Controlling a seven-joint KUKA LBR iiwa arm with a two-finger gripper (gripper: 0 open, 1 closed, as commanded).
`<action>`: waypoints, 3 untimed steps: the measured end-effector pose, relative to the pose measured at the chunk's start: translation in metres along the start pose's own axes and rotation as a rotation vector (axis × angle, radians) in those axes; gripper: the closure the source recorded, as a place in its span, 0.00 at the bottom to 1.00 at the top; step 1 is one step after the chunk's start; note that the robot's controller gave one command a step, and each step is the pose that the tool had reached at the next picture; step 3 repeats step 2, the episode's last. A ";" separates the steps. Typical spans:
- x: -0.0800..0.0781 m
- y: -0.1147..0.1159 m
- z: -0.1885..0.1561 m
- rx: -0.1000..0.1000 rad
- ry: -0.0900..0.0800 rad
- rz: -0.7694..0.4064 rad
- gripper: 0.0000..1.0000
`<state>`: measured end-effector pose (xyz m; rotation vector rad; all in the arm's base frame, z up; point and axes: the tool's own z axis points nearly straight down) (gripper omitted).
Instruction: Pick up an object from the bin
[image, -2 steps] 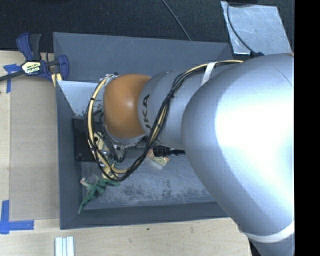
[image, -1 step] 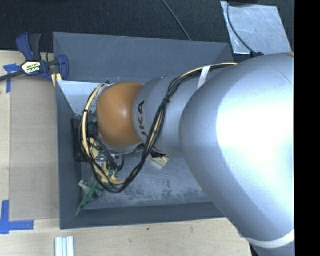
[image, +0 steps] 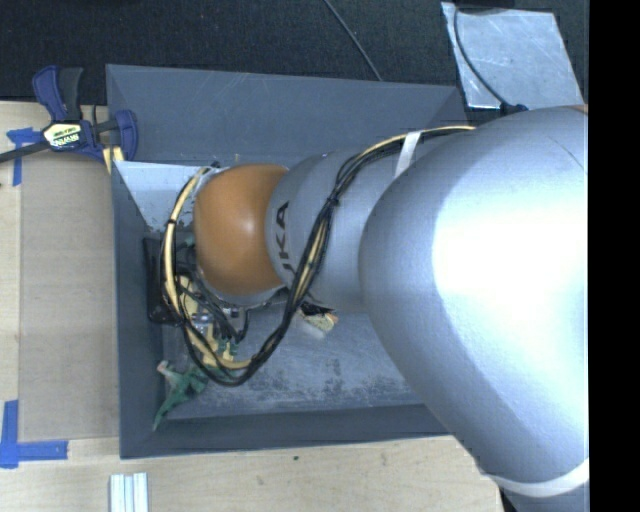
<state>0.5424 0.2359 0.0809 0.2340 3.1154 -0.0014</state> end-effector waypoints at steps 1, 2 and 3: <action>0.000 -0.001 -0.011 0.000 0.001 0.002 1.00; 0.002 0.000 -0.033 0.001 0.007 0.000 1.00; 0.002 0.000 -0.033 0.001 0.007 0.000 1.00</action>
Offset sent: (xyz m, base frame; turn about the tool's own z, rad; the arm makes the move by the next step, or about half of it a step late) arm -0.0005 -0.0008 0.0785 0.0018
